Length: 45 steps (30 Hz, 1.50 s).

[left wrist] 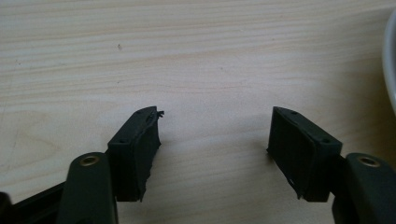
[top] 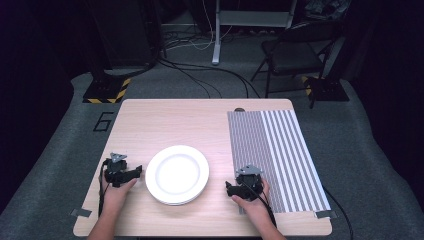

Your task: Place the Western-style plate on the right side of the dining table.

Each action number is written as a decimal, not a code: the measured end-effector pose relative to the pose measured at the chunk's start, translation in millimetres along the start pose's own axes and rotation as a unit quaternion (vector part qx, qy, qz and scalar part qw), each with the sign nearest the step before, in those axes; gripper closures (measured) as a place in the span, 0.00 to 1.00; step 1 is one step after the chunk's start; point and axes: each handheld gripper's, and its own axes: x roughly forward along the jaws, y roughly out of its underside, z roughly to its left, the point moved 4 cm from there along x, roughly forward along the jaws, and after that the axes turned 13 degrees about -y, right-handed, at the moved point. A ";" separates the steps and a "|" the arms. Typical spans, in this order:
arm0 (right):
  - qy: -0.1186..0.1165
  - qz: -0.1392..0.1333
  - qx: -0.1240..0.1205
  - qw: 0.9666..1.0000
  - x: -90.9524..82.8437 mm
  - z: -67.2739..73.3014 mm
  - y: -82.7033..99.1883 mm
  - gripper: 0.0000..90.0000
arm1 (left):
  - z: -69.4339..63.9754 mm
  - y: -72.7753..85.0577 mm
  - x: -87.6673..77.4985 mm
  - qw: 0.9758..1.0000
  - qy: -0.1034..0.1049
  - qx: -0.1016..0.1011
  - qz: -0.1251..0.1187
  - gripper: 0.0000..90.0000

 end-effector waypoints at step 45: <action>-0.087 -0.063 -0.013 0.994 -16.3 24.4 -69.2 0.55 | -15.8 -26.3 -58.0 0.989 0.109 -0.101 -0.017 0.70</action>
